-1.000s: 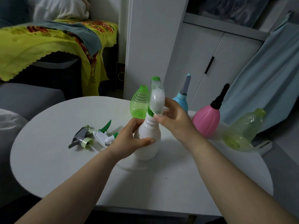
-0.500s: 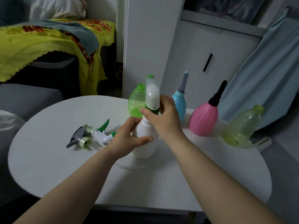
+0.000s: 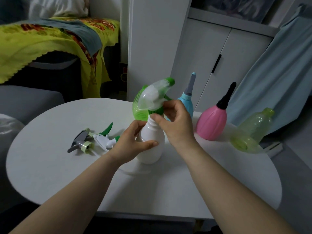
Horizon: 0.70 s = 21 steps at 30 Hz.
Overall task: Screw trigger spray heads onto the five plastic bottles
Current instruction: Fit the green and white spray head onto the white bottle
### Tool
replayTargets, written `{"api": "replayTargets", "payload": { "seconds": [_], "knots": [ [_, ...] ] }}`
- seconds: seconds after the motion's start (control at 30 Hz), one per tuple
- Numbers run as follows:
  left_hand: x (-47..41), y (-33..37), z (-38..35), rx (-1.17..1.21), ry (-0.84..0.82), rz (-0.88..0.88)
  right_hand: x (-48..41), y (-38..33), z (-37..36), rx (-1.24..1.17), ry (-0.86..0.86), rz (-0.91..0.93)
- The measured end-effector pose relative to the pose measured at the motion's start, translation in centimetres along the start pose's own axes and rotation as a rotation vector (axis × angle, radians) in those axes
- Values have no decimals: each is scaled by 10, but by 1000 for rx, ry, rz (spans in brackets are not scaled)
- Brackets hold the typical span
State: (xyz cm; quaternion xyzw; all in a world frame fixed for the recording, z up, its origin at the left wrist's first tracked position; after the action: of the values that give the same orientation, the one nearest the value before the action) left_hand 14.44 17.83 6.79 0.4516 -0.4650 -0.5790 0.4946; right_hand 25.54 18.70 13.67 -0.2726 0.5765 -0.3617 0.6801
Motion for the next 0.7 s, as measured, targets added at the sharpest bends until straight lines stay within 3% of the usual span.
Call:
{"api": "replayTargets", "payload": {
  "seconds": [0.17,0.3,0.5,0.7],
  "knots": [
    [1,-1,0,9,7,7,2,9,-4,-163,-57,-79],
    [0,-2,-1,8,-2,7,1,10,-11,-115,-164,-110],
    [-1,-1,-1,10,12,-14,7,4,-11,-30,49,-64],
    [-1,-2,0,26,8,-20,13,-2,2,21,3,9]
  ]
}}
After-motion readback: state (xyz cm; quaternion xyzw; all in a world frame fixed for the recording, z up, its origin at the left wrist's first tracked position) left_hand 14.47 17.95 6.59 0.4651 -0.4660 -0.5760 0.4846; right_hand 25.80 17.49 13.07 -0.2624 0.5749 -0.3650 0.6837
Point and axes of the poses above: each hand's wrist, its own x-axis away from the middle knuckle, its own z-axis out of the back of the hand, y = z × x, the point moved 9 cm from there along -x, towards the middle knuckle, and after that the axes turned 10 degrees about z, right-handed, at the moved point
